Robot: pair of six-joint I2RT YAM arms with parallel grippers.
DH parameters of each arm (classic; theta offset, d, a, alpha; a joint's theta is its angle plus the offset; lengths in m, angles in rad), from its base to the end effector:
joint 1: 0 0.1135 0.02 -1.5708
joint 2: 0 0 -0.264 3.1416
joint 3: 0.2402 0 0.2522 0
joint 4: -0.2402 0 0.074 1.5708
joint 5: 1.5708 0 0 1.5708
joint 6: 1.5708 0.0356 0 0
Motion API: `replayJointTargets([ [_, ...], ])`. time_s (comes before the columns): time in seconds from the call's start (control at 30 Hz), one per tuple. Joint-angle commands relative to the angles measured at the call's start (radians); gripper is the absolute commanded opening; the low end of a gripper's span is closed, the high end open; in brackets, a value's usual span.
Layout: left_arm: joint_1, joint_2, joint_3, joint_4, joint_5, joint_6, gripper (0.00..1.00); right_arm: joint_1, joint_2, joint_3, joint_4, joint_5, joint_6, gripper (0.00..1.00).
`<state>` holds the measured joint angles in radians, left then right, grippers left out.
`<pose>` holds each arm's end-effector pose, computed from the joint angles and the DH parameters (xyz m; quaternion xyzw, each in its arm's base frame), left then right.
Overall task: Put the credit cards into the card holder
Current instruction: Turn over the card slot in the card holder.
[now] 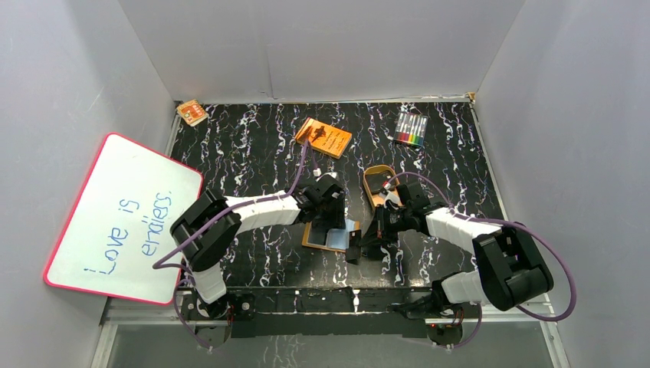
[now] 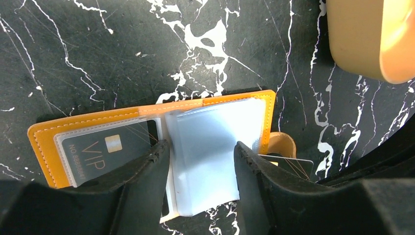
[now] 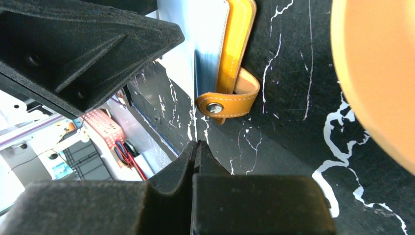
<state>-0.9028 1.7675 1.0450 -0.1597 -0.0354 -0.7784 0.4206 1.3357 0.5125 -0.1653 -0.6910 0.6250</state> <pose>0.2269 -0.2855 0.1708 0.0525 0.9397 -0.2403 0.2375 0.1960 0.1125 0.1467 -0.0047 0.9065 0.4159 0.0720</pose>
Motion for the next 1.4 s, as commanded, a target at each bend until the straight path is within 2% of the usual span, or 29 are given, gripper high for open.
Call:
replayJointTargets([
  [0.0, 0.002, -0.025, -0.006, -0.151, -0.042, 0.020, 0.52, 0.004, 0.010, 0.036, 0.034, -0.016, -0.012, 0.00],
  [0.5, 0.002, -0.094, 0.011, -0.164, -0.025, 0.022, 0.65, 0.057, 0.032, 0.068, 0.115, -0.058, 0.008, 0.00],
  [0.97, 0.002, -0.238, -0.010, -0.211, -0.133, -0.010, 0.74, 0.114, 0.074, 0.109, 0.156, -0.052, 0.044, 0.00],
  [1.17, 0.011, -0.331, -0.076, -0.220, -0.179, -0.046, 0.74, 0.149, 0.102, 0.133, 0.174, -0.034, 0.059, 0.00],
  [1.37, 0.025, -0.399, -0.183, -0.167, -0.147, -0.082, 0.74, 0.202, 0.154, 0.169, 0.211, -0.013, 0.080, 0.00],
])
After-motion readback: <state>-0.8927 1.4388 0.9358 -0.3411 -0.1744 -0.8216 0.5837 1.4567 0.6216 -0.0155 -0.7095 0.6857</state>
